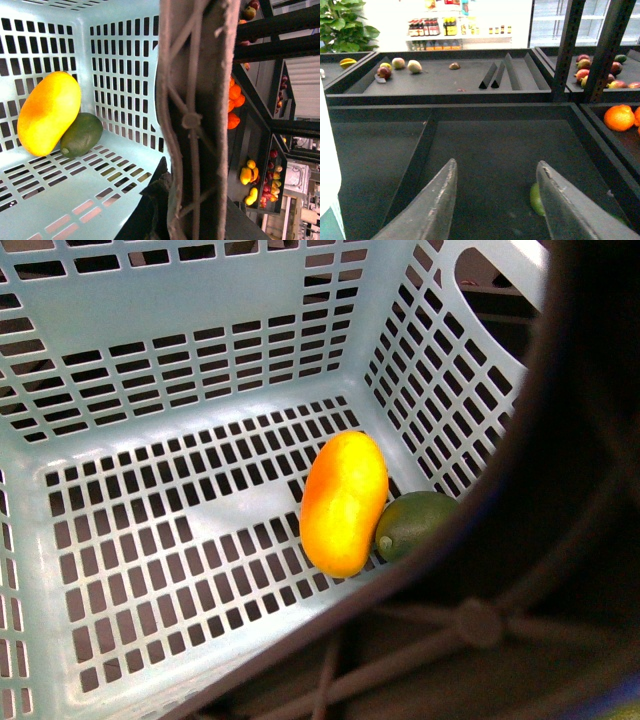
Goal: Pick mango and avocado into basket
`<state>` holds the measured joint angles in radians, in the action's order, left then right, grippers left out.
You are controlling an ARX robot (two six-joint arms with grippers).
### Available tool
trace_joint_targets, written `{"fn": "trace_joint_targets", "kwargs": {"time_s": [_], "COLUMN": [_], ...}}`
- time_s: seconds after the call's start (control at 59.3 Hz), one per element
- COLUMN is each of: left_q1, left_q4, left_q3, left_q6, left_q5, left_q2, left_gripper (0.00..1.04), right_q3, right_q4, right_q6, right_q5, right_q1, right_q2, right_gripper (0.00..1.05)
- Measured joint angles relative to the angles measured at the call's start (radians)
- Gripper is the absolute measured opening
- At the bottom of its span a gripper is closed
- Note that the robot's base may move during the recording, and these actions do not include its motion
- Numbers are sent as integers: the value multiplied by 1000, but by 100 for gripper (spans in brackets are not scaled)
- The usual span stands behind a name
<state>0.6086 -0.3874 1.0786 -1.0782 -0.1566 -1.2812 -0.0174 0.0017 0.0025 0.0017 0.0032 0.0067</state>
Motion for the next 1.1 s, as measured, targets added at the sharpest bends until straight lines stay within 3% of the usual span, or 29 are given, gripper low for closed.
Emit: {"fn": "trace_joint_targets", "kwargs": {"time_s": [0.068,0.304,0.489,0.608,0.709,0.894,1.097], "left_q1": [0,0,1,32,14,-68,-155], "left_q4": [0,0,0,24,51,116,203], "left_q3": [0,0,0,4,17,39,85], "left_q6": [0,0,0,-128,-239,-261,-312], "left_q5": [0,0,6,278,386,385,297], "left_q2": [0,0,0,-16,-55,-158,-306], "left_gripper": [7,7,7,7,7,7,7], "right_q3": [0,0,0,0,0,0,0], "right_q4": [0,0,0,0,0,0,0], "right_q6": [0,0,0,0,0,0,0], "right_q5": [0,0,0,-1,0,0,0], "right_q1": [0,0,0,0,0,0,0], "right_q2": [0,0,0,0,-1,-1,-1], "right_gripper": [66,98,96,96,96,96,96]}}
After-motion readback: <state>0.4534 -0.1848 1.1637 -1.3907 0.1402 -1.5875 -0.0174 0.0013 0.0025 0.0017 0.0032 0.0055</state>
